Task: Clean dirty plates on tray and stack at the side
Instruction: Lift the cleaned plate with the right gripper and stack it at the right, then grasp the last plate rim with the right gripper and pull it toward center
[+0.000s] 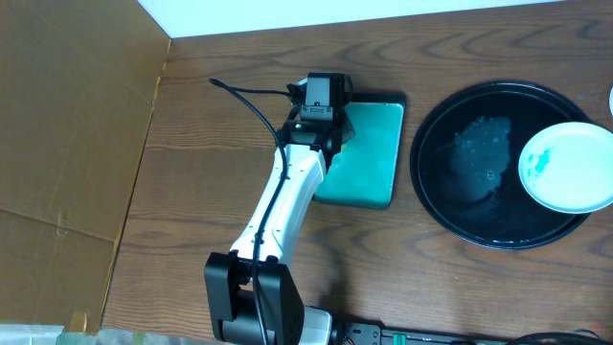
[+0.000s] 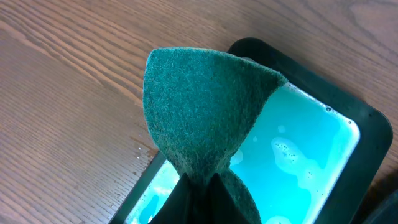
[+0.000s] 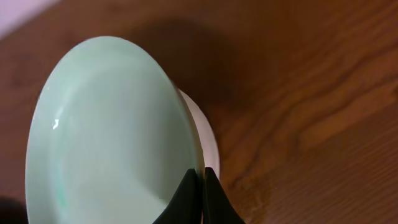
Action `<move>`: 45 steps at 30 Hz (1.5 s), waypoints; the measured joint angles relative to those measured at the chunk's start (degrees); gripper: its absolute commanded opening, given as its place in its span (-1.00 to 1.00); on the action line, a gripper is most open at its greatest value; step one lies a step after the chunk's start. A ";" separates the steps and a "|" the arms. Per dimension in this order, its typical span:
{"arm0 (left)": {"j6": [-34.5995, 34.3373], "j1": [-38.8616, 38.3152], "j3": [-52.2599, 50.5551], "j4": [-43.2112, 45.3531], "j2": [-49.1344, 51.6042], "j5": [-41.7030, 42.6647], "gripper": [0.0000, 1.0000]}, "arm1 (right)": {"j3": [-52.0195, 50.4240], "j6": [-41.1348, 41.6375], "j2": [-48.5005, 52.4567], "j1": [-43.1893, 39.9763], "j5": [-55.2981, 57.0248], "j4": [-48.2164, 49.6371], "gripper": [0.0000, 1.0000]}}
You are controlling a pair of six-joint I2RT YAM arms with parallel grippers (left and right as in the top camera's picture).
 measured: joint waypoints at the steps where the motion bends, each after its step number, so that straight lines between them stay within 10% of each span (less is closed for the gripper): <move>1: 0.00 0.00 0.00 0.00 0.00 0.00 -0.86 | -0.02 0.22 1.46 0.00 0.13 0.33 -0.77; 4: 0.00 0.00 0.00 0.00 0.00 0.00 -0.85 | -0.02 1.05 5.07 0.00 0.46 2.03 -0.18; 11: 0.00 0.00 0.00 0.00 0.00 0.00 -0.86 | -0.22 1.29 5.01 0.09 -6.75 0.09 0.38; 26: -0.42 0.00 0.00 0.00 0.00 0.00 -0.86 | -0.48 2.80 -13.73 10.86 -3.10 -28.50 0.61; 45: -0.44 0.00 0.00 -0.02 0.00 0.00 -0.85 | -21.68 5.46 -13.05 16.96 -0.20 -12.39 0.36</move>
